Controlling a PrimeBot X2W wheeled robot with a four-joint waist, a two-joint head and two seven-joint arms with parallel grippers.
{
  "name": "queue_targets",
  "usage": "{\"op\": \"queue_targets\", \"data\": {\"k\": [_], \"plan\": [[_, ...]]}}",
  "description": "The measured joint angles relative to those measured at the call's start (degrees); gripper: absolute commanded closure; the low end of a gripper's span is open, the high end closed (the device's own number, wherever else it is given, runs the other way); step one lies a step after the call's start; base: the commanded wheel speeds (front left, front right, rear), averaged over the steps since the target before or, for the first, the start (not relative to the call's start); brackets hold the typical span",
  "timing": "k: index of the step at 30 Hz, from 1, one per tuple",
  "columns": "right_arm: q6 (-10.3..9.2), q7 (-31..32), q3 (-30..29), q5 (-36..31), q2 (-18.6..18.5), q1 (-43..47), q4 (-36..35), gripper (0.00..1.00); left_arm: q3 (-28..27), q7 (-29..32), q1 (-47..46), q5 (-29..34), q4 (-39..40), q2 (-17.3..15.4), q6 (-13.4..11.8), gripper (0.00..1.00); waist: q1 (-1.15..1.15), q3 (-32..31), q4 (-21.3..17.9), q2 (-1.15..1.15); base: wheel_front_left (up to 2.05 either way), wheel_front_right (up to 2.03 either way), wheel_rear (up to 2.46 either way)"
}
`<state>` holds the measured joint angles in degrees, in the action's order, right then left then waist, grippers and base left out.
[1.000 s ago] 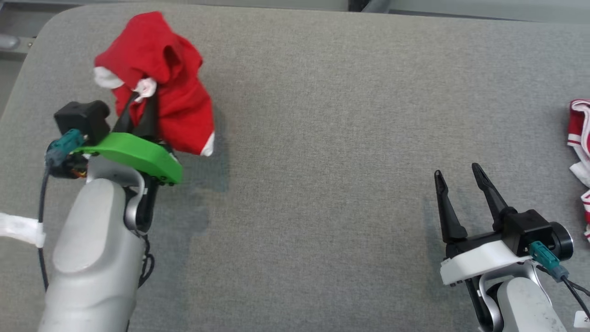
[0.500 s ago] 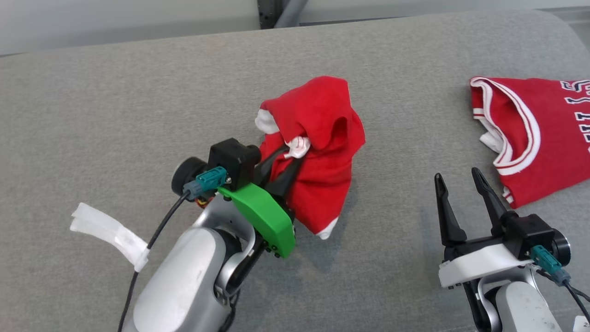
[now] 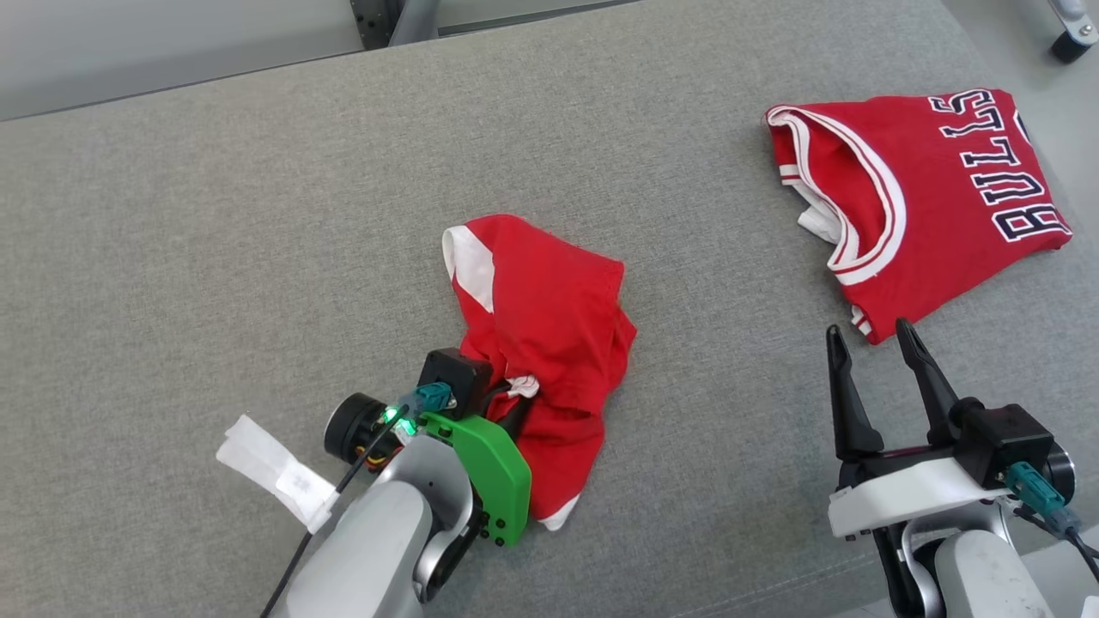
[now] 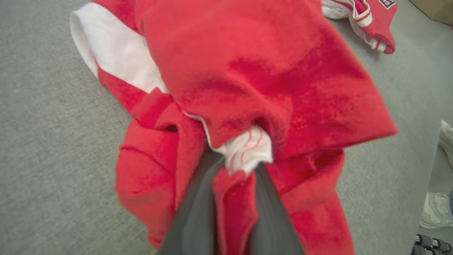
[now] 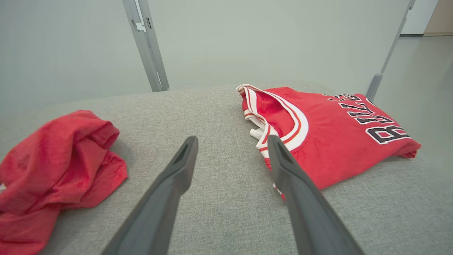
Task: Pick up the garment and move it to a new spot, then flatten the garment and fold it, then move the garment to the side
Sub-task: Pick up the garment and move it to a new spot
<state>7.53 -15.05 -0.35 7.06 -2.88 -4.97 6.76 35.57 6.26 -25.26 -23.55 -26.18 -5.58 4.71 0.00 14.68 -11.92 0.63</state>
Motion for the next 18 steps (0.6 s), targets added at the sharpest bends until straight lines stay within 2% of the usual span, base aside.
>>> {"op": "queue_targets", "data": {"k": [5,6,7,8,13,18], "plan": [[0.00,0.00,-0.03,-0.41,0.00,-0.05,-0.04,0.00,0.54,-2.57,-0.77,-1.58,-3.98,1.53,0.35,1.00,0.00,0.17,1.55,0.00,0.00,0.00,0.00],[0.00,0.00,0.02,-0.58,0.02,-0.07,-0.03,0.00,0.75,-2.89,-1.01,-1.91,-4.17,1.75,0.42,0.75,0.00,0.13,1.98,0.00,0.00,0.00,0.00],[0.00,0.00,0.19,-0.74,0.02,-0.09,-0.04,0.00,0.82,-3.44,-1.09,-2.26,-4.23,1.88,0.45,0.41,0.00,0.06,2.42,0.00,0.00,0.00,0.00],[0.00,0.00,0.22,-0.82,0.03,-0.10,-0.03,0.00,0.92,-3.97,-1.09,-2.52,-4.07,1.98,0.42,0.00,0.00,-0.03,2.85,0.00,0.00,0.00,0.00],[0.00,-0.01,-0.45,-1.26,0.04,-0.07,-0.35,0.00,0.30,-6.25,0.36,-3.79,1.46,2.13,-1.24,0.00,0.00,-0.76,5.04,0.00,0.00,0.00,0.00],[0.00,0.00,-2.12,-1.78,0.09,0.38,-1.24,0.00,-2.03,-8.22,5.94,-4.58,11.91,-1.02,-3.91,0.00,0.00,-1.95,7.27,0.00,0.00,0.00,0.00]]}}
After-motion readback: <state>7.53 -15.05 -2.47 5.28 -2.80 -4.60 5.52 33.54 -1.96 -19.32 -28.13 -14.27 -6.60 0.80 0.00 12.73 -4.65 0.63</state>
